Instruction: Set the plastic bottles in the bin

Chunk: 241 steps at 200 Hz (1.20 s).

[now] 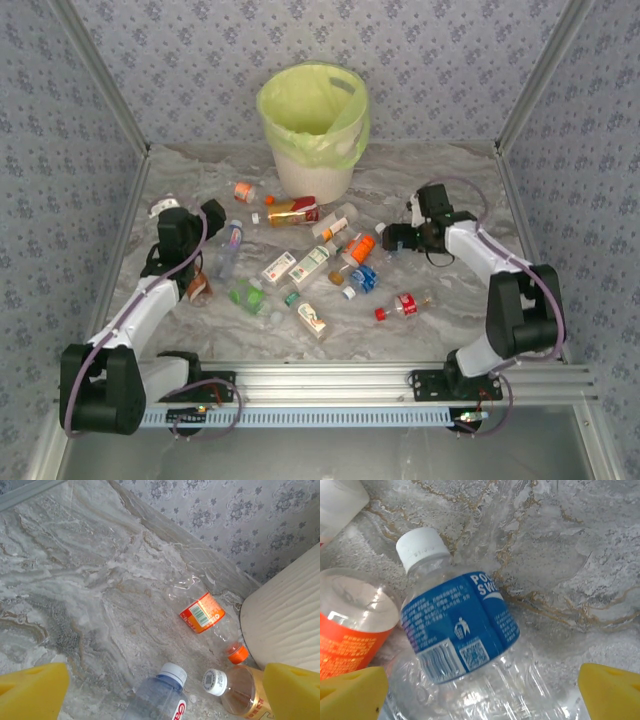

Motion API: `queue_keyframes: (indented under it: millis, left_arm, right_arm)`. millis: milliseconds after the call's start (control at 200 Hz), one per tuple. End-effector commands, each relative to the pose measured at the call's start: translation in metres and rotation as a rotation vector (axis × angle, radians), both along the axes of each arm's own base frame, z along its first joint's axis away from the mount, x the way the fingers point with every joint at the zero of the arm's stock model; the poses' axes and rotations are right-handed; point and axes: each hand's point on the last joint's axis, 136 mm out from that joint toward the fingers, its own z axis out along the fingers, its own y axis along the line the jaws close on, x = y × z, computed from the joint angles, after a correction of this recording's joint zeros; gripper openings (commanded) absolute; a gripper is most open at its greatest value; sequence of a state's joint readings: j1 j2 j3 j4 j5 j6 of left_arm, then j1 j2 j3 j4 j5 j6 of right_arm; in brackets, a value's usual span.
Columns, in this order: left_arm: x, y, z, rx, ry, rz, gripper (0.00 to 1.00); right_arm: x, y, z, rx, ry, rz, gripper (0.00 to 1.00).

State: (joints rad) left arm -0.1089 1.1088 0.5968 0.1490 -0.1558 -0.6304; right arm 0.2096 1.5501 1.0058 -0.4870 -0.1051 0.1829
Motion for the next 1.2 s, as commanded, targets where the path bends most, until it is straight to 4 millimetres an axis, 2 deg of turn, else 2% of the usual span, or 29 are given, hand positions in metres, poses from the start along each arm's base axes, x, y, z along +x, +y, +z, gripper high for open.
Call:
queue_keyframes:
  millis: [0, 140, 340, 420, 445, 510, 570, 660, 740, 800, 979, 1104, 1199]
  left_arm:
    - [0.001, -0.005, 0.002, -0.020, 0.016, -0.022, 0.99]
    - [0.000, -0.007, 0.002, -0.016, 0.023, -0.033, 0.99]
    - [0.003, -0.014, 0.002, -0.020, 0.029, -0.078, 0.99]
    - [0.004, -0.020, 0.002, -0.022, 0.038, -0.111, 0.99]
    - [0.005, -0.021, 0.002, -0.022, 0.040, -0.119, 0.99]
    - [0.007, -0.025, 0.002, -0.028, 0.041, -0.137, 1.00]
    - [0.007, -0.027, 0.003, -0.035, 0.041, -0.149, 1.00]
    - [0.008, -0.028, 0.004, -0.052, 0.050, -0.147, 1.00]
    - [0.008, -0.030, 0.003, -0.065, 0.069, -0.149, 0.99]
    - [0.008, -0.030, 0.003, -0.072, 0.083, -0.145, 0.99]
    - [0.007, -0.029, 0.009, -0.098, 0.058, -0.130, 1.00]
    - [0.007, -0.031, 0.008, -0.126, 0.062, -0.127, 1.00]
    - [0.007, -0.033, 0.006, -0.140, 0.082, -0.131, 0.99]
  right_arm:
    - [0.002, -0.009, -0.008, -0.123, 0.053, 0.006, 1.00]
    - [0.010, -0.007, -0.017, -0.142, 0.091, 0.020, 0.99]
    - [0.023, -0.015, -0.028, -0.180, 0.111, -0.019, 0.87]
    - [0.023, -0.018, -0.038, -0.197, 0.134, -0.023, 0.85]
    - [0.034, -0.016, -0.030, -0.193, 0.107, -0.024, 0.85]
    - [0.038, -0.018, -0.031, -0.209, 0.106, -0.027, 0.81]
    - [0.043, -0.022, -0.031, -0.219, 0.091, -0.042, 0.73]
    - [0.054, -0.034, -0.017, -0.229, 0.040, -0.085, 0.64]
    - [0.063, -0.039, 0.005, -0.231, -0.030, -0.102, 0.62]
    - [0.069, -0.040, 0.030, -0.231, -0.099, -0.103, 0.61]
    - [0.091, -0.028, 0.136, -0.123, -0.360, -0.125, 0.56]
    - [0.104, -0.005, 0.214, 0.045, -0.545, -0.114, 0.56]
    - [0.112, 0.024, 0.267, 0.201, -0.654, -0.048, 0.56]
